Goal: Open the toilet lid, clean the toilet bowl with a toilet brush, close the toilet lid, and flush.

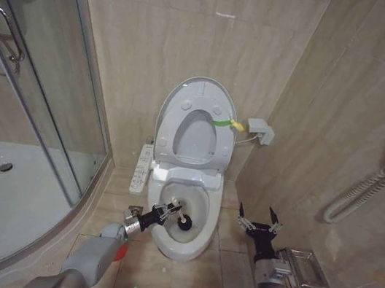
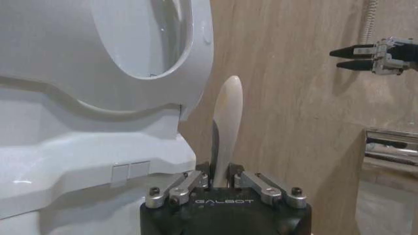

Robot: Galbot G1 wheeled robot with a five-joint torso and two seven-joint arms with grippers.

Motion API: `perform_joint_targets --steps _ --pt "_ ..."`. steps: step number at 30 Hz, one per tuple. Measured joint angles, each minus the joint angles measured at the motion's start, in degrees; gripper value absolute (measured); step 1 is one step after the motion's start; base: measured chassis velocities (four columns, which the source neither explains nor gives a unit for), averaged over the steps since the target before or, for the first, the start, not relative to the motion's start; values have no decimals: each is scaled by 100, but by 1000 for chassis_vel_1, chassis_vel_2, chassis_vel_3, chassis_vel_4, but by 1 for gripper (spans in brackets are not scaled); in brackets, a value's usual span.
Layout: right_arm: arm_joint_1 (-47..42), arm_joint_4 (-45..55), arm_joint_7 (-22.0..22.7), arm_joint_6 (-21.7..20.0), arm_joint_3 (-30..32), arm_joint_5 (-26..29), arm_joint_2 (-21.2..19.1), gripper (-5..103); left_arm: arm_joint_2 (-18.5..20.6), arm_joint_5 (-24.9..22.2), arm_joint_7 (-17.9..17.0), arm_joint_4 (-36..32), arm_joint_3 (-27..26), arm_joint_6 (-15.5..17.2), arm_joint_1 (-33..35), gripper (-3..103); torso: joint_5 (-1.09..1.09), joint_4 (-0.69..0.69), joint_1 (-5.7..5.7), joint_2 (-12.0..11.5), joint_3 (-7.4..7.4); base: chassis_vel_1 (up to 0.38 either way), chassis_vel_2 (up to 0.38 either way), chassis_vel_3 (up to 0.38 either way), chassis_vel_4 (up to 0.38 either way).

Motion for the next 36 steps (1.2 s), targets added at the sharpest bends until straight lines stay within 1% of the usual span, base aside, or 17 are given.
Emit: perform_joint_targets --steps 2,4,8,14,19,22,28,32,33,35,36 --pt "0 0 0 0 0 0 0 100 2 -48 0 -61 5 2 16 17 0 0 0 0 0 0 0 0 0" --pt "1 0 0 0 0 0 0 100 1 -255 1 -373 45 49 37 17 -2 -2 0 0 0 0 0 0 0" --pt "0 0 -1 0 0 0 0 100 -59 -359 3 -585 84 80 -45 17 -2 -2 0 0 1 0 0 0 0" --pt "0 0 0 0 0 0 0 100 -175 -394 11 -584 110 84 -164 17 -1 -2 0 0 1 0 0 0 0" --pt "0 0 0 0 0 0 0 100 -268 -360 56 -436 128 80 -182 17 -1 0 0 0 1 0 0 0 0" --pt "0 0 0 0 0 0 0 100 -331 -210 79 -210 131 45 -189 17 -1 0 0 0 1 0 0 0 0" --pt "0 0 0 0 0 0 0 100 -419 7 81 25 124 -4 -198 17 0 0 0 0 0 0 0 0 0" --pt "0 0 0 0 0 0 0 100 -460 285 -86 221 69 -46 -221 17 0 0 0 0 0 0 0 0 0" --pt "0 0 0 0 0 0 0 100 -460 285 -86 221 69 -46 -221 17 0 0 0 0 0 0 0 0 0" --pt "0 0 0 0 0 0 0 100 -409 621 -271 258 8 -80 -266 18 -1 -2 0 0 0 0 0 0 0" --pt "0 0 0 0 0 0 0 100 -409 621 -271 258 8 -80 -266 18 -1 -2 0 0 0 0 0 0 0"
